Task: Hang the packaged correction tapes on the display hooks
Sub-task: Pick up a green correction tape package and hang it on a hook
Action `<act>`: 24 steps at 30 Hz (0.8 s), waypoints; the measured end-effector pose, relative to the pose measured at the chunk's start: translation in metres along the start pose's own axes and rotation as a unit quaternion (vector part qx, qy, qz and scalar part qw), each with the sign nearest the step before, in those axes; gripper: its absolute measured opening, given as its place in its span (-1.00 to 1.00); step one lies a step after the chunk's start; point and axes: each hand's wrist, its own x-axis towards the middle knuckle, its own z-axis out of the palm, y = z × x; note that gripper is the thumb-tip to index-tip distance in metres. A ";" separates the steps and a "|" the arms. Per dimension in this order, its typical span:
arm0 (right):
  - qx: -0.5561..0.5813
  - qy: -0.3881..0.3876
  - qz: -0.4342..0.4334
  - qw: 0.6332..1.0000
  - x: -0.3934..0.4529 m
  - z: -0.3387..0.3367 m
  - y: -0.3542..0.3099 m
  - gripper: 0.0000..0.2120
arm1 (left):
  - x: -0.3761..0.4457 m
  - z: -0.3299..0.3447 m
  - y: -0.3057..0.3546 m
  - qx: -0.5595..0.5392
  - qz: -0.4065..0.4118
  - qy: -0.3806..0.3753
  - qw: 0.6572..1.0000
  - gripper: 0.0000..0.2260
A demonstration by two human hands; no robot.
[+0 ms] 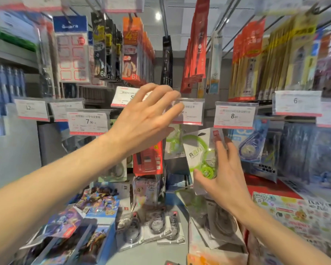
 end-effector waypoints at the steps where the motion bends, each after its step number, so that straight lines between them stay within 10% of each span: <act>1: 0.002 0.003 -0.002 1.000 0.000 0.000 -0.002 -0.14 | 0.002 0.001 -0.003 -0.003 -0.005 -0.018 1.000 -0.62; 24: 0.049 0.040 0.024 0.998 0.034 0.009 -0.070 -0.15 | 0.001 -0.005 -0.026 -0.161 -0.055 -0.053 0.984 -0.60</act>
